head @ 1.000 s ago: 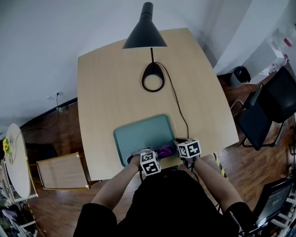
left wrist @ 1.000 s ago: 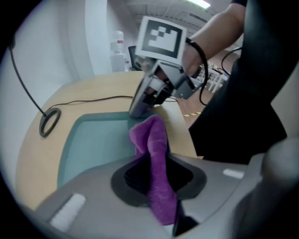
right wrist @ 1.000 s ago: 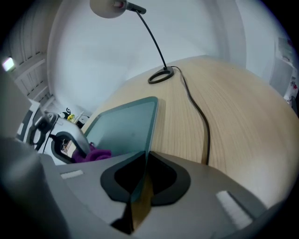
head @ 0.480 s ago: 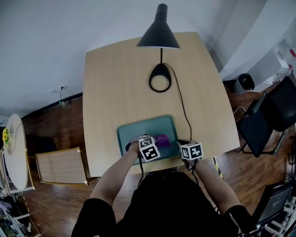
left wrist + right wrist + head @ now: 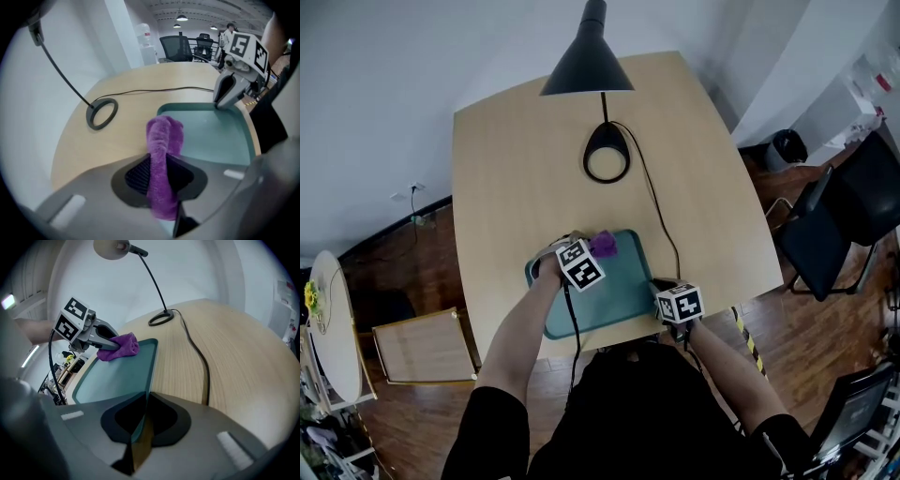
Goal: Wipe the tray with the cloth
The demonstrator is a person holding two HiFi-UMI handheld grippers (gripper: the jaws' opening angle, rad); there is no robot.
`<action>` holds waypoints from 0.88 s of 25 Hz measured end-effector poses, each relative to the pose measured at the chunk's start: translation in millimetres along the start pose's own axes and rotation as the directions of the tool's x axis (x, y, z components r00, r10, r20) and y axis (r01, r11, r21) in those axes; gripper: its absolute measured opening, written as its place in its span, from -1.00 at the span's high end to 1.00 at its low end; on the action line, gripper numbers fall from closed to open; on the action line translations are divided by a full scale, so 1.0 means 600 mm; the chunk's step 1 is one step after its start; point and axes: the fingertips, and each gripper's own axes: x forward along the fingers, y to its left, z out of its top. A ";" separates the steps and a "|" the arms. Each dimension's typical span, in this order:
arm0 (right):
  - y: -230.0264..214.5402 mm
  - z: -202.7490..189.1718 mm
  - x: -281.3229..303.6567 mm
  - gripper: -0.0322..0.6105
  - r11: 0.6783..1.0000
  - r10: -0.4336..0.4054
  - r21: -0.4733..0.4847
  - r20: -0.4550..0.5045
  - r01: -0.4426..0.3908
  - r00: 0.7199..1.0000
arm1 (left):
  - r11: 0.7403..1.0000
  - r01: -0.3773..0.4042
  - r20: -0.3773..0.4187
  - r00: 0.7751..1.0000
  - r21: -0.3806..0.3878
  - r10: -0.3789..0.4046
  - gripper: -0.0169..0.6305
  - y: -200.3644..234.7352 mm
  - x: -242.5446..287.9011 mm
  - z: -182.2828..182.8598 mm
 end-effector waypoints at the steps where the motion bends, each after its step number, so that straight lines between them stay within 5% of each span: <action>1: -0.001 -0.001 0.000 0.81 1.000 -0.001 0.000 0.000 0.001 1.000 | 1.000 0.004 -0.001 1.000 0.003 -0.004 0.64 -0.008 0.001 -0.001; 10: -0.008 -0.002 0.000 0.81 1.000 -0.009 -0.008 -0.019 0.009 1.000 | 0.988 0.148 0.052 0.987 0.047 -0.150 0.64 -0.163 -0.017 -0.009; 17: -0.016 -0.006 0.003 0.81 1.000 -0.014 -0.006 -0.027 0.014 1.000 | 0.939 0.314 0.031 0.947 0.144 -0.321 0.64 -0.310 -0.064 -0.055; 22: -0.019 -0.009 0.007 0.81 1.000 -0.019 -0.006 -0.025 0.019 1.000 | 0.930 0.359 0.040 0.931 0.078 -0.362 0.64 -0.339 -0.071 -0.074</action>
